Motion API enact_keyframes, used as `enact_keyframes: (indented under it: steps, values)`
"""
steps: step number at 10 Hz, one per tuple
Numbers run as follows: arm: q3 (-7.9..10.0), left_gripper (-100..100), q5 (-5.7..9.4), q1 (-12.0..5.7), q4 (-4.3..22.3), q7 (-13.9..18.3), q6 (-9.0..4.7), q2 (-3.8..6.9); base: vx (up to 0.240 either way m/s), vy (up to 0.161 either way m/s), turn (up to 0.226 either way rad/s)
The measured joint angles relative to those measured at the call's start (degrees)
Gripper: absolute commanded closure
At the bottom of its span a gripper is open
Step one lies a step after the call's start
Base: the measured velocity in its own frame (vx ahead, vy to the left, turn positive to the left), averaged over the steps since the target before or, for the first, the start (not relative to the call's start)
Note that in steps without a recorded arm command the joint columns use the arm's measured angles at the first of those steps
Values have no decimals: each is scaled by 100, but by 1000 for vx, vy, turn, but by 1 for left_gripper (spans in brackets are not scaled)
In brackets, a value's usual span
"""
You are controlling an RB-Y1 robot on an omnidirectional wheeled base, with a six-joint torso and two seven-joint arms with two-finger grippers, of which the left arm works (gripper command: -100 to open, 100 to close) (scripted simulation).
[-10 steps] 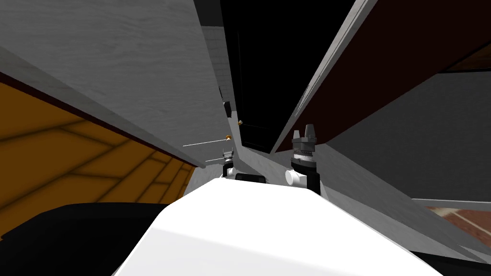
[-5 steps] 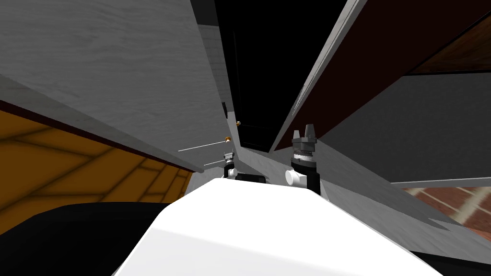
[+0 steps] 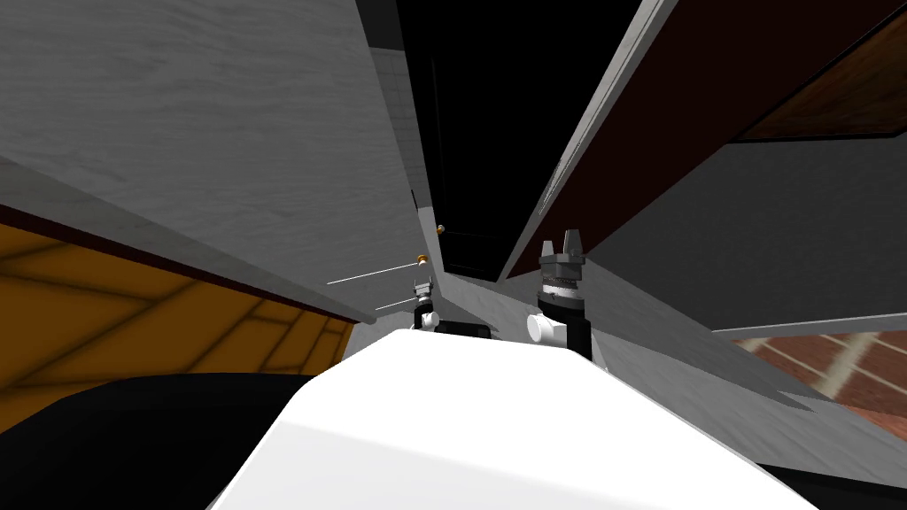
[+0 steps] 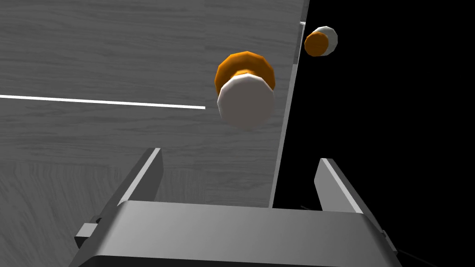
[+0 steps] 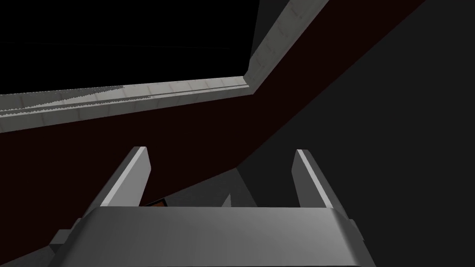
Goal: Push the door open
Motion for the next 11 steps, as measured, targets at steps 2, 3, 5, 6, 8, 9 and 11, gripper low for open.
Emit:
enact_keyframes:
  steps: [2, 3, 5, 6, 8, 9, 11]
  values:
    - [11, -100, 6, -11, 35, 20, -12, 80, 198, 62, -21]
    - [22, -100, 12, -47, 99, 53, -35, 113, 197, 75, -23]
    - [42, -100, 24, -65, 137, 88, -51, 124, 188, 73, -24]
    - [53, -100, 31, -67, 141, 98, -49, 111, 200, 75, -22]
    - [64, 100, 39, -76, 154, 114, -51, 78, 39, 15, -9]
    - [54, 100, 34, -83, 150, 112, -47, 72, -25, -15, -3]
    - [70, 100, 40, -101, 146, 113, -38, 89, -6, -3, 0]
